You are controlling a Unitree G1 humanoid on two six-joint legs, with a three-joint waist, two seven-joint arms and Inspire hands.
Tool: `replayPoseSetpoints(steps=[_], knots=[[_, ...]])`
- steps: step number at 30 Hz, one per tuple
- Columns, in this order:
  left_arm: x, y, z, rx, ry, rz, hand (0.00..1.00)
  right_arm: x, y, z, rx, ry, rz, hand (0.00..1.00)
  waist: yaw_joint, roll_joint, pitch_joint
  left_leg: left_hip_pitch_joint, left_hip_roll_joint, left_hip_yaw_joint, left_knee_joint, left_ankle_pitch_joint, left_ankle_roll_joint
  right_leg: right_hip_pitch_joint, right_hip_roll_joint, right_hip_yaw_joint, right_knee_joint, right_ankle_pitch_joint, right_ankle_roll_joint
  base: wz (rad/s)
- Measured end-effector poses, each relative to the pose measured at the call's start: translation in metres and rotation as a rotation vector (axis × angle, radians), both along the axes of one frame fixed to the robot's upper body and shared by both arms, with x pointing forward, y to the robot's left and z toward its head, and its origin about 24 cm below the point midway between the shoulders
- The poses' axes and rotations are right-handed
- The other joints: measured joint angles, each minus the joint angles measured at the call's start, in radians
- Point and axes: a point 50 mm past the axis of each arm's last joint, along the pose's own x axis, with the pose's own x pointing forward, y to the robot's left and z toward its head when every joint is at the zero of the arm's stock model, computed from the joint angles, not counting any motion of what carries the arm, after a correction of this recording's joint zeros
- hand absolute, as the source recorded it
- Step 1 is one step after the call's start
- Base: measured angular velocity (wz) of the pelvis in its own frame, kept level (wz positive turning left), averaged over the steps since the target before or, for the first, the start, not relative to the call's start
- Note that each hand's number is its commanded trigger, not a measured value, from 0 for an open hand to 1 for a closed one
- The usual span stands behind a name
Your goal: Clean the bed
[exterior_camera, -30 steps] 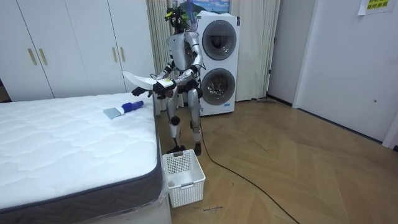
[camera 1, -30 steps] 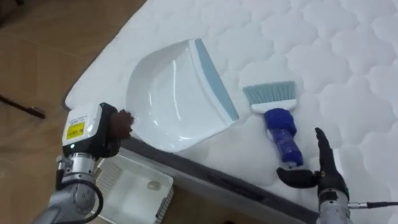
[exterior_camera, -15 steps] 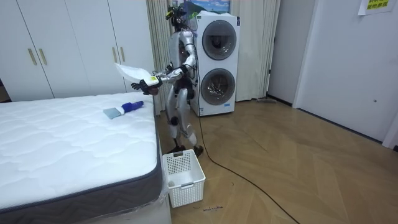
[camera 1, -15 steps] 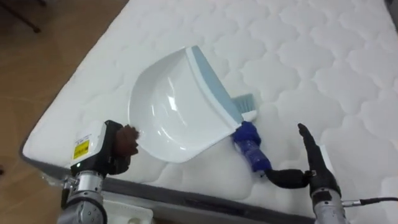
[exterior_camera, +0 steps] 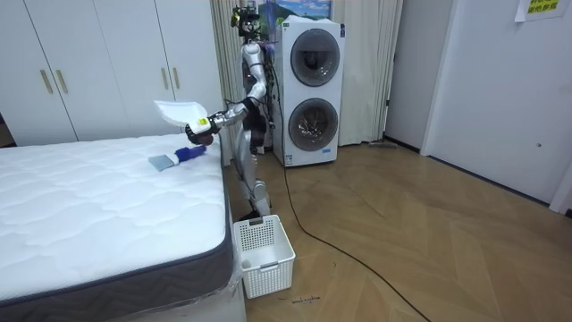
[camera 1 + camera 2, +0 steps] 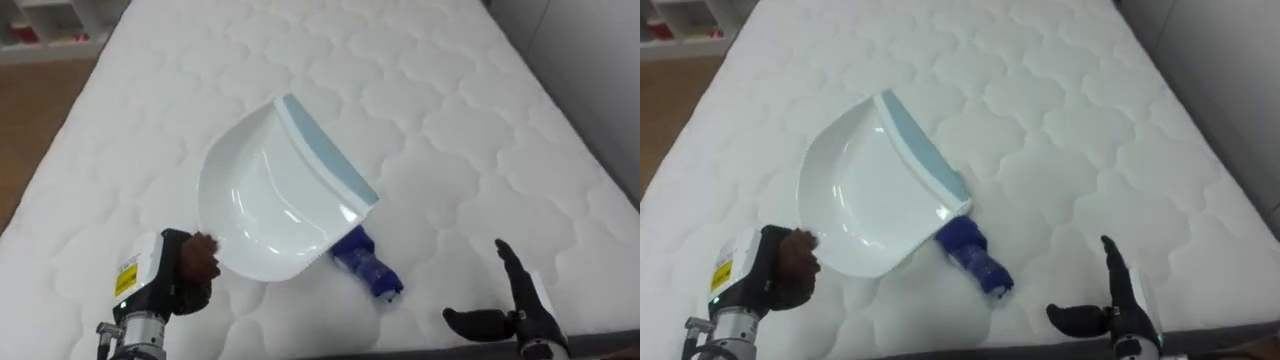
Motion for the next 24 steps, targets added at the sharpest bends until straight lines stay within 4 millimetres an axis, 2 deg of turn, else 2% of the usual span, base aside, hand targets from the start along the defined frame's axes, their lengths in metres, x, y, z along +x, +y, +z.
replayPoseSetpoints(steps=[7,15,18,20,21,23,24], knots=[[-0.004,0.004,-0.002,-0.020,0.027,0.014,0.00,-0.020,-0.003,-0.011,-0.018,0.073,-0.012,0.00,-0.016,0.005,0.0022,0.040,0.001,-0.007,-0.046,0.001,0.000,0.051,0.001,-0.001,-0.066,-0.006,-0.003,0.04],[-0.025,0.010,-0.026,-0.027,0.171,0.045,0.00,-0.051,-0.008,-0.031,-0.036,0.217,-0.060,0.00,-0.037,0.003,0.0014,0.074,-0.003,-0.003,-0.099,0.001,0.001,0.078,-0.002,0.000,-0.103,-0.014,0.003,-0.02],[-0.040,0.013,-0.040,-0.082,0.257,0.103,0.00,-0.062,-0.009,-0.037,-0.036,0.271,-0.080,0.00,-0.042,0.000,0.0007,0.096,-0.003,0.001,-0.116,0.002,0.002,0.096,-0.002,0.004,-0.115,-0.014,0.003,-0.08],[-0.061,0.017,-0.057,-0.134,0.366,0.178,0.00,-0.076,-0.013,-0.044,-0.050,0.335,-0.096,0.00,-0.050,0.004,-0.0015,0.131,-0.003,0.000,-0.141,0.004,0.005,0.130,-0.001,0.006,-0.142,-0.014,0.003,0.00],[-0.066,0.018,-0.059,-0.140,0.390,0.190,0.00,-0.080,-0.014,-0.045,-0.051,0.353,-0.106,0.00,-0.050,0.002,-0.0006,0.140,-0.003,0.000,-0.143,0.004,0.005,0.136,-0.001,0.007,-0.146,-0.014,0.003,0.00],[-0.085,0.021,-0.067,-0.172,0.459,0.245,0.00,-0.094,-0.017,-0.051,-0.053,0.431,-0.154,0.00,-0.047,-0.006,-0.0051,0.148,-0.003,0.000,-0.151,0.004,0.005,0.145,-0.002,0.003,-0.157,-0.015,0.005,0.02],[-0.089,0.023,-0.069,-0.180,0.473,0.261,0.00,-0.097,-0.016,-0.053,-0.053,0.450,-0.159,0.00,-0.045,-0.008,-0.0040,0.148,-0.003,0.000,-0.152,0.004,0.005,0.145,-0.002,0.002,-0.157,-0.015,0.005,0.03]])
